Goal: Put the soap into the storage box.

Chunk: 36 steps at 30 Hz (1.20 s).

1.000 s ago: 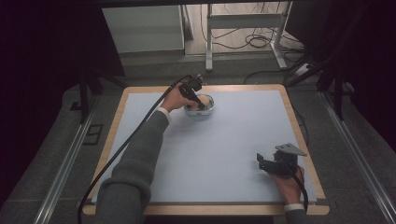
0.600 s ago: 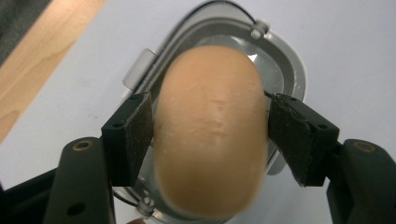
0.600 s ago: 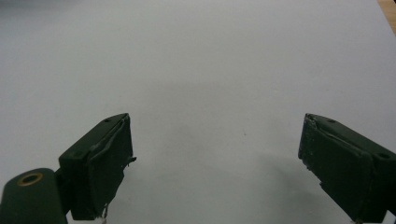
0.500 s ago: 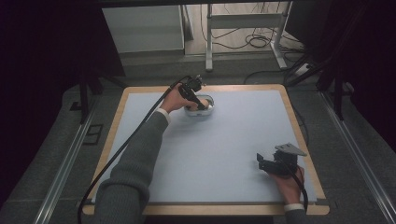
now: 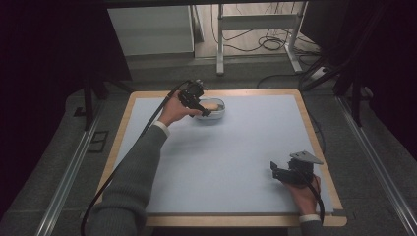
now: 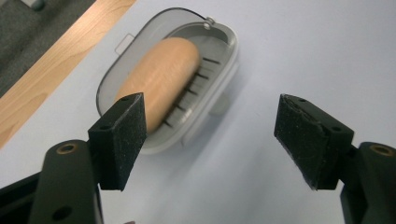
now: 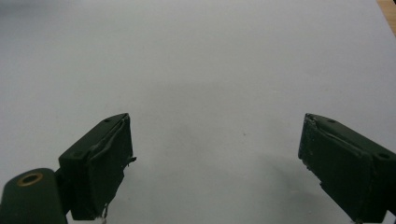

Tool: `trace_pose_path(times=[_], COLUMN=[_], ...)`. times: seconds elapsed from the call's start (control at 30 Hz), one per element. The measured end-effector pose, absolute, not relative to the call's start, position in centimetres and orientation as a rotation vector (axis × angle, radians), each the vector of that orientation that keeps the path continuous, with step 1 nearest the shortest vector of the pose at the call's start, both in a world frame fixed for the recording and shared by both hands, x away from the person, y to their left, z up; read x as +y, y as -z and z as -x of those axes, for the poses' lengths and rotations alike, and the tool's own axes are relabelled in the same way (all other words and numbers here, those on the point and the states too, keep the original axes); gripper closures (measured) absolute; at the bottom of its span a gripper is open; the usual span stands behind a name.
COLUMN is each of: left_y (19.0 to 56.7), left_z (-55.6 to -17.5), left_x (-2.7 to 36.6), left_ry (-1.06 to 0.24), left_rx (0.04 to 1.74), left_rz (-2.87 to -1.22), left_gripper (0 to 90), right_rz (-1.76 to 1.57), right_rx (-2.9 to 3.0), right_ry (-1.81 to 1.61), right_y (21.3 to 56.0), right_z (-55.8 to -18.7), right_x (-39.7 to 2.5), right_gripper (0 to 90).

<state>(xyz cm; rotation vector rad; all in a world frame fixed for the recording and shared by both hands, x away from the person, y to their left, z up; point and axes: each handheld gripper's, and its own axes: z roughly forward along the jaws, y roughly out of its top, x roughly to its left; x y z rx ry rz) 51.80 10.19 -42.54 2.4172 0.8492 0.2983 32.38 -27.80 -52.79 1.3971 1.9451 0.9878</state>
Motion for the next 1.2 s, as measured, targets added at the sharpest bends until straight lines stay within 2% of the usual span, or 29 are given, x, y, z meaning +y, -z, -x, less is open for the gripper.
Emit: trace_pose_path(times=[0.5,1.07,1.2], left_y=[43.2,48.6,49.5], left_z=[-43.4,-34.5,-33.1], left_x=[16.4,22.1,22.4], left_ry=[-0.350,-0.360,-0.369], left_rx=[0.910,1.006,1.020], left_rz=[-2.260,-2.127,-2.156], left_gripper=[20.4,20.8,20.8], right_rz=[-1.396,-1.391,-1.391], right_rx=[1.941,1.937,1.936], right_ry=[-0.992,-0.983,-0.983], right_y=[52.8,52.8,52.8], right_z=[-32.3,-32.3,-32.3], right_x=[-27.8,-27.8,-27.8], right_gripper=[10.1,10.1,10.1])
